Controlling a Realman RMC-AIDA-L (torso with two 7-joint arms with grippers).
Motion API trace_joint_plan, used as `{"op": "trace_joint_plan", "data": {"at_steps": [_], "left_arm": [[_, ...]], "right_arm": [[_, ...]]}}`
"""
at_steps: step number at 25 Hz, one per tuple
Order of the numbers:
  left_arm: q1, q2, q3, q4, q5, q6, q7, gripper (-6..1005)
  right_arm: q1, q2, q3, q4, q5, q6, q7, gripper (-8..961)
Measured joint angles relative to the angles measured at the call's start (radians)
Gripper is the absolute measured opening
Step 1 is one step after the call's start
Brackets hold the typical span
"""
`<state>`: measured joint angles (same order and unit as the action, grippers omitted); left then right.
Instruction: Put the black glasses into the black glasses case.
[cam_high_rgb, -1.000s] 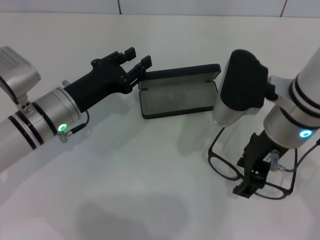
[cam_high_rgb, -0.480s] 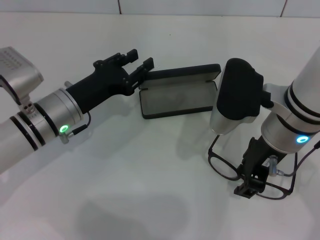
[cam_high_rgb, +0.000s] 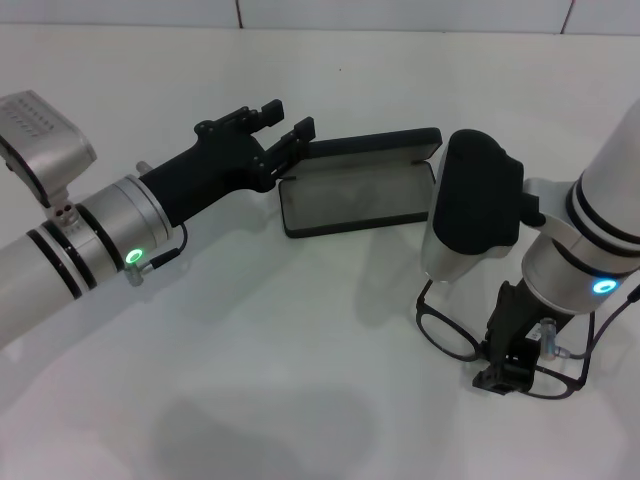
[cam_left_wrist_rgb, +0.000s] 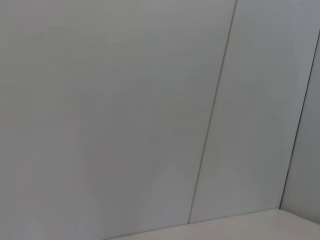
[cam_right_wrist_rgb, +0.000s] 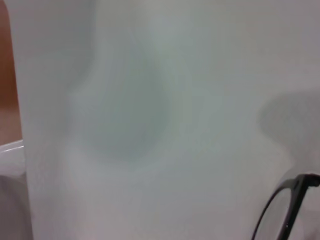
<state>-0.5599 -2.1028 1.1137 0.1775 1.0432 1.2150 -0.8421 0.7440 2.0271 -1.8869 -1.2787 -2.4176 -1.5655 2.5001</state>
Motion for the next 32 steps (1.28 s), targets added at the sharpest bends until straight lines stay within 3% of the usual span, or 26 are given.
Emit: {"op": "trace_joint_plan", "data": {"at_steps": [13, 16, 19, 24, 30, 32], "left_arm": [[0.001, 0.000, 0.015, -0.003, 0.000, 0.000, -0.015, 491], [0.004, 0.001, 0.023, -0.002, 0.000, 0.014, -0.044, 491], [0.015, 0.005, 0.027, 0.002, 0.001, 0.046, -0.069, 491], [0.033, 0.008, 0.030, 0.011, 0.001, 0.135, -0.082, 491], [0.011, 0.018, 0.039, 0.023, 0.018, 0.185, -0.151, 491], [0.013, 0.018, 0.039, 0.049, 0.042, 0.204, -0.177, 491]], "right_arm": [[-0.057, -0.005, 0.010, -0.054, 0.000, 0.007, -0.068, 121], [-0.085, -0.007, 0.036, -0.091, 0.004, 0.002, -0.080, 107], [-0.130, -0.007, 0.117, -0.143, 0.019, -0.028, -0.123, 96], [-0.244, -0.004, 0.377, -0.197, 0.138, -0.088, -0.350, 87], [-0.335, -0.002, 0.635, -0.091, 0.366, -0.081, -0.694, 80], [-0.346, -0.003, 0.665, -0.063, 0.415, -0.081, -0.755, 79]]}}
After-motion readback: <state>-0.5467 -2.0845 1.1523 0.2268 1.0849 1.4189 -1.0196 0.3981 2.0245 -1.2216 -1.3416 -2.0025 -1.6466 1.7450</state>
